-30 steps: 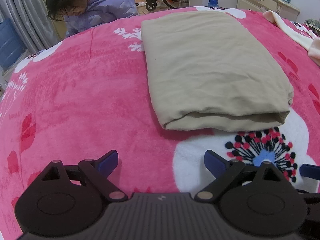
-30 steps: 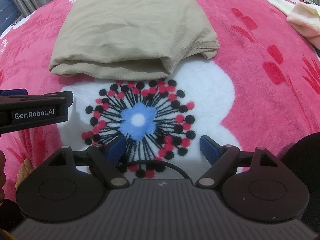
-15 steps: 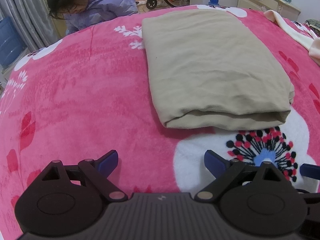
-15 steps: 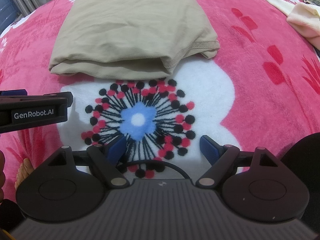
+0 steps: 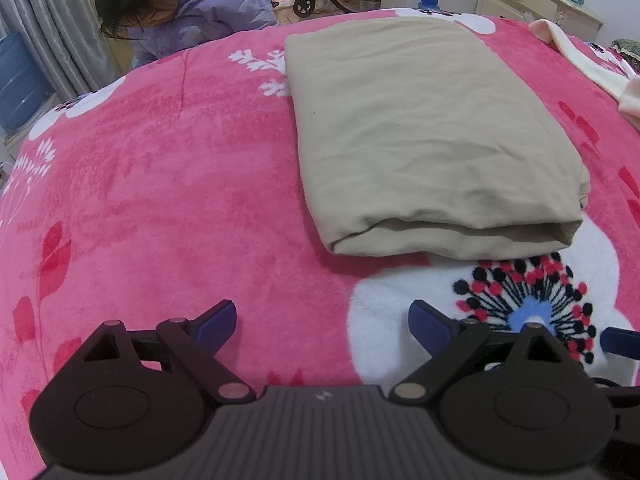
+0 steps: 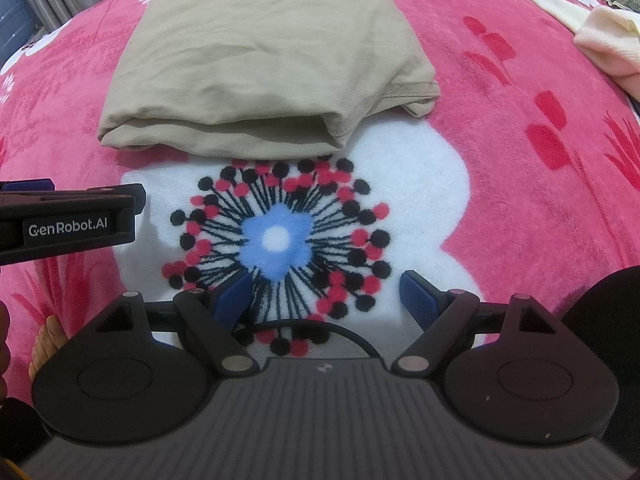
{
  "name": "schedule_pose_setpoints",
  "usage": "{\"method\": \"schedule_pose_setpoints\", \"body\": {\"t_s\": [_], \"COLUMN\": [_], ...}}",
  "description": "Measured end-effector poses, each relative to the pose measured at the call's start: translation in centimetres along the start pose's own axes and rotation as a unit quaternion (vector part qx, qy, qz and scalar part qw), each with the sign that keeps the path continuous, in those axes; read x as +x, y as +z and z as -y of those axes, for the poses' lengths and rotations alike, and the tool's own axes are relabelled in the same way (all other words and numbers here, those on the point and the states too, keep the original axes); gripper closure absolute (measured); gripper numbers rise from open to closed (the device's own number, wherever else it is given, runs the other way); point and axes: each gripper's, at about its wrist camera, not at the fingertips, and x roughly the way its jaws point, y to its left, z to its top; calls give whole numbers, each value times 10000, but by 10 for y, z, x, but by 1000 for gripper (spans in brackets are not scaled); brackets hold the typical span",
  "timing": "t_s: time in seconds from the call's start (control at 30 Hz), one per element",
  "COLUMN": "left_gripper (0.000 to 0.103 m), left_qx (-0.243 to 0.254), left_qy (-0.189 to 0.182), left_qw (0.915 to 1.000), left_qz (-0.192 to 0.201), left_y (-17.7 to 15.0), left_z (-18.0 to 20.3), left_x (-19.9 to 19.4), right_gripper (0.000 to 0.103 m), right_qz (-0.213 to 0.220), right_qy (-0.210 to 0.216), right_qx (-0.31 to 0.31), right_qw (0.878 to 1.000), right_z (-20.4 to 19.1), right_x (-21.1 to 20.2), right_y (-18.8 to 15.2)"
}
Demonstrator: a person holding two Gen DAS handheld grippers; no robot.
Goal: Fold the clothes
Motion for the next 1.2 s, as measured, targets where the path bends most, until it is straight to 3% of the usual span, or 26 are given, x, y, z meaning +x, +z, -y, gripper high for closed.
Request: {"method": "schedule_pose_setpoints", "body": {"t_s": [1.2], "left_gripper": [9], "left_qx": [-16], "left_qy": [8], "left_qw": [10000], "left_qz": [-39], "left_y": [-1], "left_z": [0], "left_x": [2], "right_gripper": [22], "right_qz": [-1], "right_qy": [-3], "right_qx": [-33], "right_qw": [10000], "right_z": [0], "right_x": [0], "right_y": [0]}}
